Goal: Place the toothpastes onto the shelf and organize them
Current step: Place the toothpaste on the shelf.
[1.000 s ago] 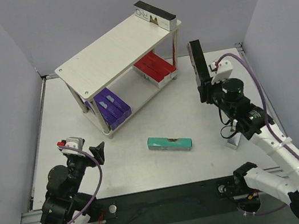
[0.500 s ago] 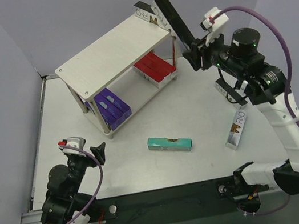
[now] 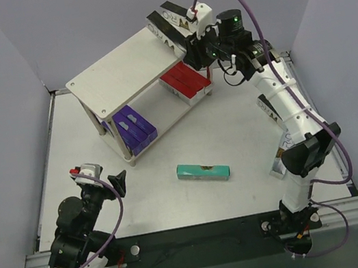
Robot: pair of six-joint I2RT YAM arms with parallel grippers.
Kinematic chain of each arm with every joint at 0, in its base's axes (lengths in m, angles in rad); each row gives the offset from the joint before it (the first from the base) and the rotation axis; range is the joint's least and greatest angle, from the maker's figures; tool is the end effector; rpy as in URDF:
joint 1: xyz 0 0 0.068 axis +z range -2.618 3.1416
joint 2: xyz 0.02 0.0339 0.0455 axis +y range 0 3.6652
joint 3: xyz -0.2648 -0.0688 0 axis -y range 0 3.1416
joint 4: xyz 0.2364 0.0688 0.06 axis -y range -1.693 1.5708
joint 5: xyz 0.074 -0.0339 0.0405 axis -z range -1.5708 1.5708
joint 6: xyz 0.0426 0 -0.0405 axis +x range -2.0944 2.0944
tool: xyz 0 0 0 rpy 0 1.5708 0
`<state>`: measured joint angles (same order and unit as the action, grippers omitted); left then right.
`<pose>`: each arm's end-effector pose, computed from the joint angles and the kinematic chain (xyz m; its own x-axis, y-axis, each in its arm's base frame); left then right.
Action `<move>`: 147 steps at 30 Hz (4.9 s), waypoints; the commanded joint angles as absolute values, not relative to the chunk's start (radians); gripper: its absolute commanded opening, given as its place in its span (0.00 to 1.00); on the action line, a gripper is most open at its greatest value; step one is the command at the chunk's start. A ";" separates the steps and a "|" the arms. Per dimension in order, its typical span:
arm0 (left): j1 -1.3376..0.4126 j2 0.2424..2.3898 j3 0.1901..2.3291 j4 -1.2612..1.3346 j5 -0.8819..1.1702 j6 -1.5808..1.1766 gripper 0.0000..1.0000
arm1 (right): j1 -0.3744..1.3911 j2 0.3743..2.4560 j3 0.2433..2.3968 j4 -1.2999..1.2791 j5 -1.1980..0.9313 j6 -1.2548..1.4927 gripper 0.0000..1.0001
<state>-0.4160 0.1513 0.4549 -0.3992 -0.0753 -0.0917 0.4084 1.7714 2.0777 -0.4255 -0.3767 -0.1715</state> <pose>0.0761 -0.0301 0.2702 -0.1176 -0.0479 -0.9919 0.3251 0.9420 -0.0840 0.3543 0.1704 0.4880 0.0127 -0.1674 -0.9858 -0.7128 0.6899 -0.1263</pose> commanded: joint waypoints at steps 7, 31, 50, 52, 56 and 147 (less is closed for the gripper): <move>-0.408 0.150 0.459 -0.351 -0.077 -0.084 0.88 | 0.400 1.888 2.273 -0.368 -0.357 -0.189 0.47; -0.408 0.158 0.457 -0.348 -0.052 -0.081 0.88 | 0.405 1.718 1.963 -0.101 -0.270 -0.117 0.50; -0.408 0.164 0.457 -0.347 -0.051 -0.081 0.88 | 0.393 1.782 1.996 -0.048 -0.225 -0.189 0.37; -0.408 0.164 0.457 -0.345 -0.051 -0.081 0.88 | 0.387 1.792 2.002 -0.046 -0.235 -0.193 0.38; -0.408 0.166 0.457 -0.345 -0.052 -0.081 0.88 | 0.371 1.807 2.010 -0.032 -0.241 -0.196 0.38; -0.407 0.166 0.454 -0.344 -0.057 -0.080 0.88 | 0.512 1.951 2.016 0.201 -0.117 -0.044 0.83</move>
<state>-0.4149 0.1650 0.4492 -0.3988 -0.0650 -0.0914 0.5056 1.9305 1.9541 0.1230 -0.1665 -0.0521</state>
